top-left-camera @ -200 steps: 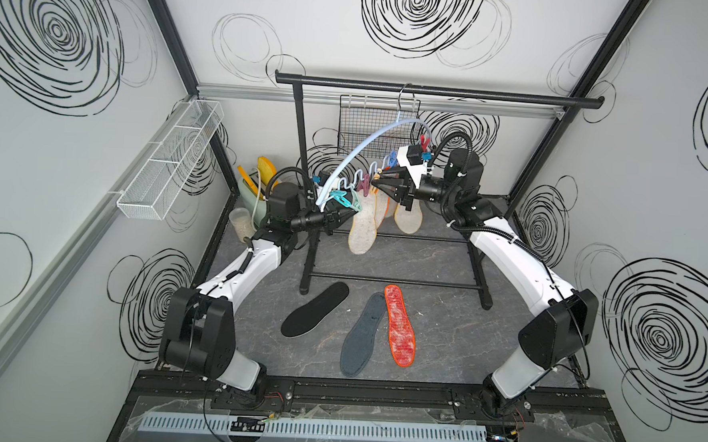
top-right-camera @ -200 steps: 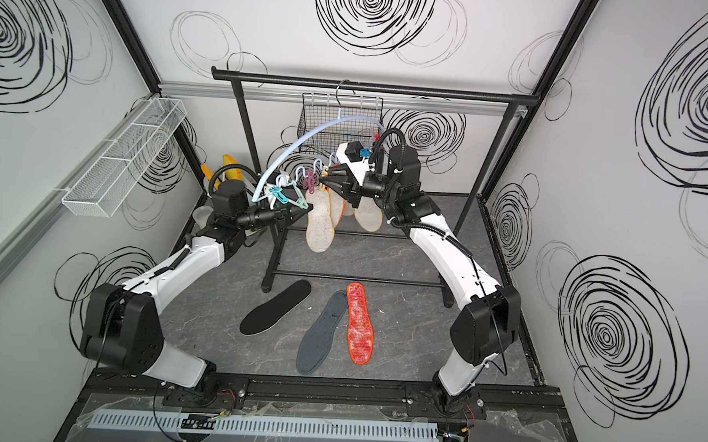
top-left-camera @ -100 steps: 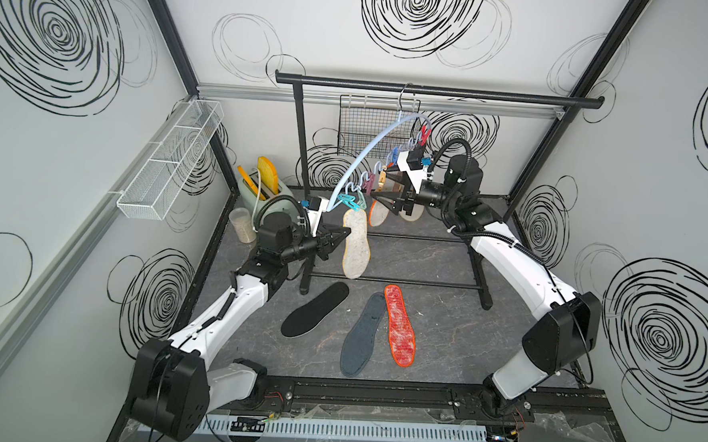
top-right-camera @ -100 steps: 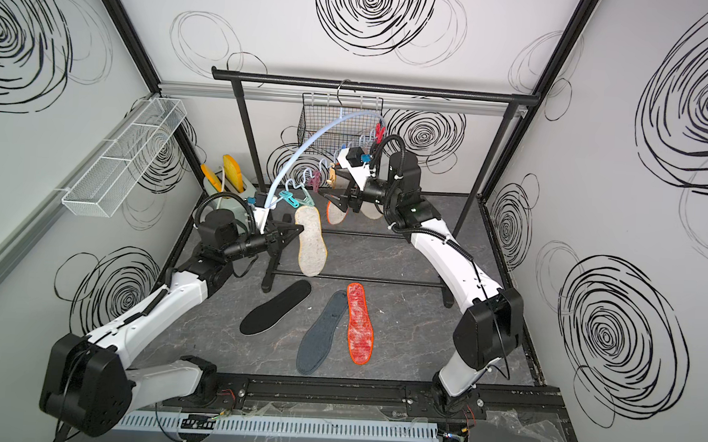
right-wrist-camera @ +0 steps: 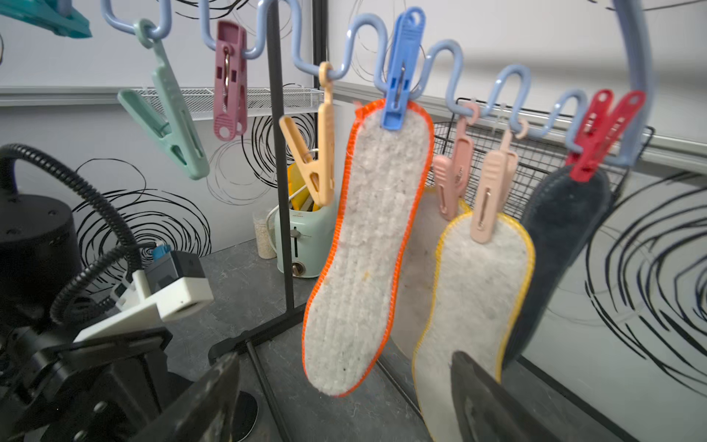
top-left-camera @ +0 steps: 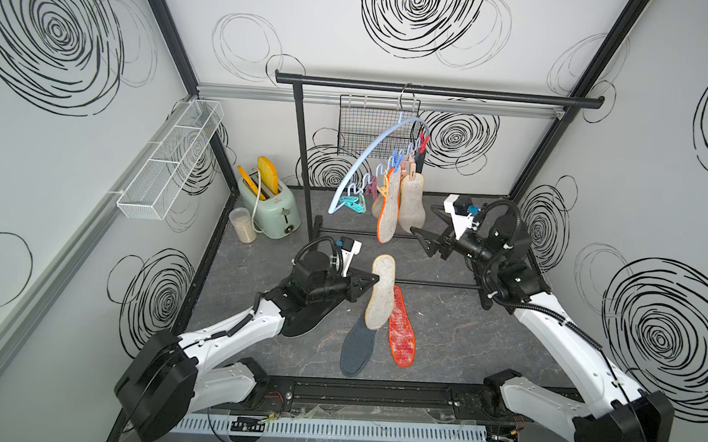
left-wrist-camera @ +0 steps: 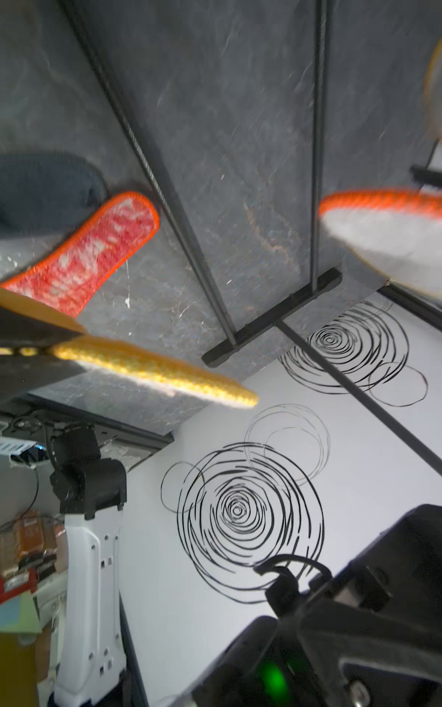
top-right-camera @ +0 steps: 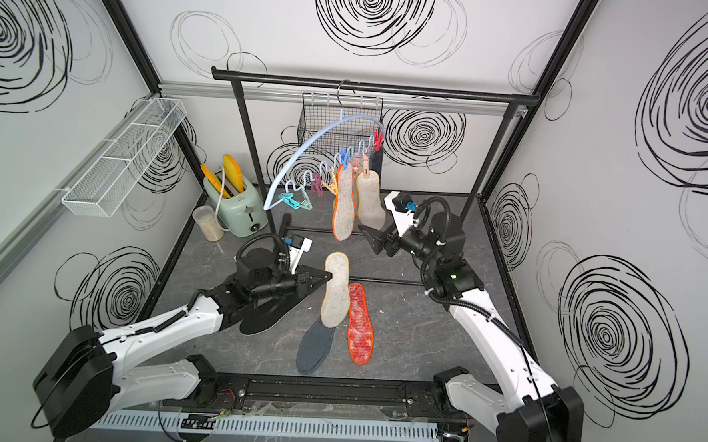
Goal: Take the shoe insoles off the hanger
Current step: Place the insole at the center of the board.
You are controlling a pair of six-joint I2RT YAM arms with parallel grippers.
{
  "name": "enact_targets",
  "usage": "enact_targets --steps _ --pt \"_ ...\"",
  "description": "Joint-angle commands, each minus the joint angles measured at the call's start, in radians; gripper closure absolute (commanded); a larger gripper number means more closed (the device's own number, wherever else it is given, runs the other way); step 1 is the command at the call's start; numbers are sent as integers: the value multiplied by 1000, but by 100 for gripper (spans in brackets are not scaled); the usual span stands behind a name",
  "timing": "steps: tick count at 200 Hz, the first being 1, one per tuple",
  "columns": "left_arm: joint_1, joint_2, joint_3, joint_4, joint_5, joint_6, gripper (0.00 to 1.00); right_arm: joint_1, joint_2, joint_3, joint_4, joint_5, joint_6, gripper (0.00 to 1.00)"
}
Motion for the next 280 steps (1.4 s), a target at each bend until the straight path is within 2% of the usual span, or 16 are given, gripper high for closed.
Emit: enact_targets --steps 1,28,45,86,129,174,199,234,261,265,280 --pt "-73 104 11 172 -71 -196 100 -47 -55 -59 0 142 88 13" --pt "-173 250 97 219 -120 -250 100 -63 -106 -87 -5 213 95 13" --pt "-219 356 168 253 -133 -291 100 -65 -122 -95 -3 214 69 13" --pt "-259 573 300 369 -98 -418 100 -65 -127 -98 -33 243 36 13" --pt "-248 620 304 465 -112 -525 100 -63 -129 -100 -27 265 23 13" --pt "-258 626 314 415 -196 -494 100 -63 -127 -98 -27 260 23 13" --pt "-260 669 359 461 -181 -535 100 -63 -126 -98 -26 254 25 13" --pt "-288 695 407 503 -235 -606 99 -63 -130 -96 -31 268 20 13" --pt "-308 748 429 475 -259 -602 98 -62 -136 -92 -37 270 18 13" --pt "-308 760 428 478 -257 -602 93 -62 -137 -94 -35 271 18 13" --pt "-309 806 437 486 -249 -614 93 -62 -136 -99 -30 270 18 13"
